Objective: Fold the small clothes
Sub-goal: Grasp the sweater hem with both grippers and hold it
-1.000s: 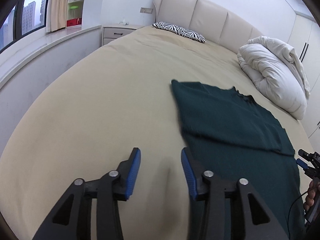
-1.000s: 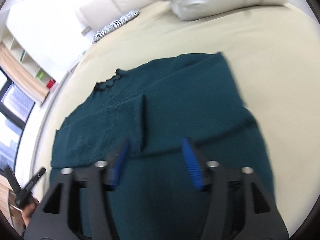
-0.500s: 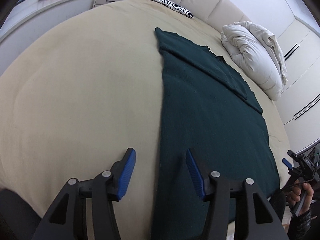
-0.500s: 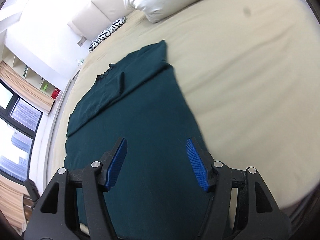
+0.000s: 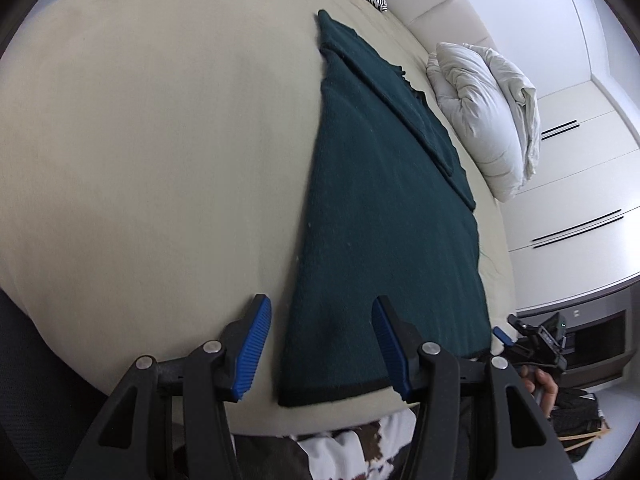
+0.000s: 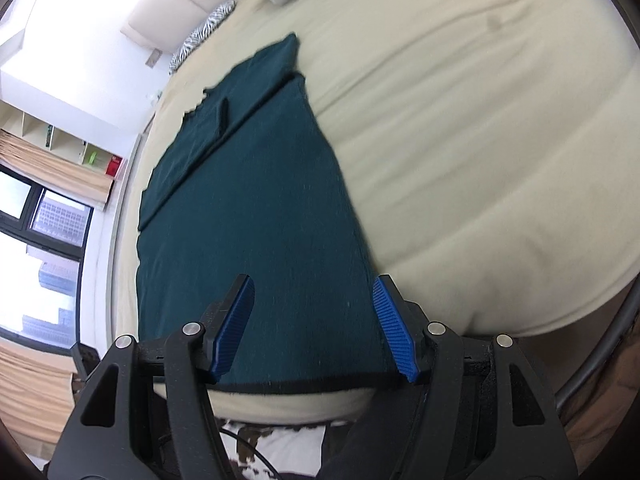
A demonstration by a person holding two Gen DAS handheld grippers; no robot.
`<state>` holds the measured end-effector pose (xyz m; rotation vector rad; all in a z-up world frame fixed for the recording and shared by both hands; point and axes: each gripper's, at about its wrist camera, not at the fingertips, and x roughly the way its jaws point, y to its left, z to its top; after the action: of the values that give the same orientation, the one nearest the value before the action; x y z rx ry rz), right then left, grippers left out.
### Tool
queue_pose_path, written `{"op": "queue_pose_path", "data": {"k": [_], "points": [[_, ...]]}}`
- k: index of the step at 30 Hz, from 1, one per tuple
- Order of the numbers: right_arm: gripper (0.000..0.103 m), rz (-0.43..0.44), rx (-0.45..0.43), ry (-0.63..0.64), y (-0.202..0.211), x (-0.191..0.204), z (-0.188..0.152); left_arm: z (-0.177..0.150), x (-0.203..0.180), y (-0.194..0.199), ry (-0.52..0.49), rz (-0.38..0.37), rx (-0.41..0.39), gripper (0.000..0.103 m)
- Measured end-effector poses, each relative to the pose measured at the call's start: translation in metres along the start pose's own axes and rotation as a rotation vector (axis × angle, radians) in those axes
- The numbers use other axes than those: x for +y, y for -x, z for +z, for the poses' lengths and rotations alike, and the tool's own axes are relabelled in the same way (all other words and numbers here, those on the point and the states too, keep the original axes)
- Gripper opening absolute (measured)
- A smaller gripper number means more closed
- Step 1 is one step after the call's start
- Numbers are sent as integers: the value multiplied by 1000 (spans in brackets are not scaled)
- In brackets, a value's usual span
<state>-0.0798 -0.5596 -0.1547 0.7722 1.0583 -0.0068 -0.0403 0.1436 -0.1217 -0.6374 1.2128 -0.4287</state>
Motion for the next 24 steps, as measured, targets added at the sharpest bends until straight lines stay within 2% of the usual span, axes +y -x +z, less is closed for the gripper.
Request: {"op": "queue_pose_path", "data": {"k": [5, 13, 18, 20, 24], "points": [[60, 15, 45, -4, 2, -2, 3, -6, 5, -1, 25, -45, 33, 53], [60, 20, 143, -62, -2, -28, 10, -4, 1, -3, 25, -45, 53, 36], [60, 35, 218, -82, -7, -43, 11, -6, 5, -5, 33, -29, 53, 14], [60, 28, 247, -70, -10, -43, 11, -7, 4, -5, 31, -23, 55, 10], [60, 42, 301, -52, -14, -44, 15, -7, 4, -5, 28, -20, 53, 9]]}}
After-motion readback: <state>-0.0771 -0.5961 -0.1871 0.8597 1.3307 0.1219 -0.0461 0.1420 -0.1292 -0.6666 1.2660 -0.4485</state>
